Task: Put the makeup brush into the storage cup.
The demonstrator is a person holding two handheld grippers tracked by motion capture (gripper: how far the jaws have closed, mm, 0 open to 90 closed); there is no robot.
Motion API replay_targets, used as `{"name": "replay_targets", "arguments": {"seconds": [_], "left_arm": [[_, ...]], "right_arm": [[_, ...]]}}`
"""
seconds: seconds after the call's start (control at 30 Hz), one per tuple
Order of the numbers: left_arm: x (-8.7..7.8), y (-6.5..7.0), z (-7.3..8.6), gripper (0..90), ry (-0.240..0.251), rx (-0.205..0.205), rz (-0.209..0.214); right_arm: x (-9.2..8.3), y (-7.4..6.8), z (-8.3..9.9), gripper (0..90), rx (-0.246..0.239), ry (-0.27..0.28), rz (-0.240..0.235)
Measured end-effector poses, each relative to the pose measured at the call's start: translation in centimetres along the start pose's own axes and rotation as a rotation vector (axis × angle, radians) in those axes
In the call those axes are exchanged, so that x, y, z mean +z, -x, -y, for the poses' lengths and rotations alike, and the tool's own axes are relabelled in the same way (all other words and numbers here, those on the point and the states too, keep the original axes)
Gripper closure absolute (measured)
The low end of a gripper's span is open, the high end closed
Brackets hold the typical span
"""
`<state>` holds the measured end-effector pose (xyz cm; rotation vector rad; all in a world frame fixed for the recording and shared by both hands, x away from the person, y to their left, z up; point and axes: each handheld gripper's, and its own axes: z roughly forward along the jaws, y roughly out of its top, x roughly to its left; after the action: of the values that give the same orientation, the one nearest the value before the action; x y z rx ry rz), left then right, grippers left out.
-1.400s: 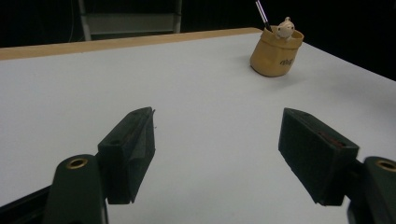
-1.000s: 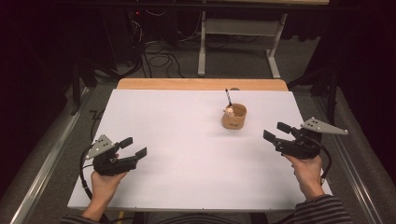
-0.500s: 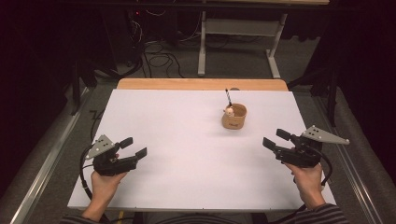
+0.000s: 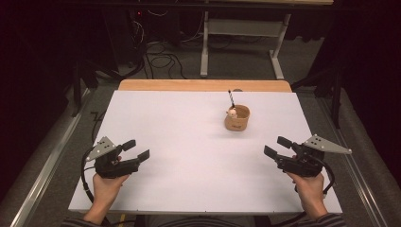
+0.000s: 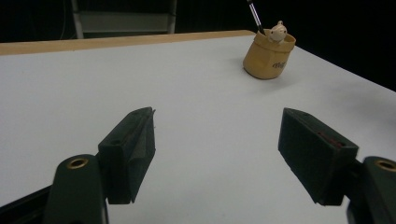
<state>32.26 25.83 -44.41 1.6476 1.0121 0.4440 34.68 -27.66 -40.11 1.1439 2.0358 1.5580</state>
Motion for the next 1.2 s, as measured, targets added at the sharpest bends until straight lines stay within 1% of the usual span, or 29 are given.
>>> {"name": "replay_targets", "arguments": {"seconds": [0.4, 0.63, 0.87, 1.2], "left_arm": [[0.0, 0.1, 0.0, 27.8, 0.0, 0.002, 0.001], [0.0, 0.1, 0.0, 27.8, 0.0, 0.003, 0.0], [0.0, 0.0, 0.0, 27.8, 0.001, 0.002, 0.0], [0.0, 0.1, 0.0, 27.8, 0.0, 0.003, 0.001]], "right_arm": [[0.4, -0.3, 1.1, 30.1, -0.004, -0.008, -0.009], [0.7, -0.2, 1.6, 30.0, 0.002, -0.011, -0.01], [1.0, -0.1, 2.1, 29.9, 0.004, -0.021, -0.003], [1.2, 0.0, 2.6, 29.8, -0.009, -0.032, 0.01]]}}
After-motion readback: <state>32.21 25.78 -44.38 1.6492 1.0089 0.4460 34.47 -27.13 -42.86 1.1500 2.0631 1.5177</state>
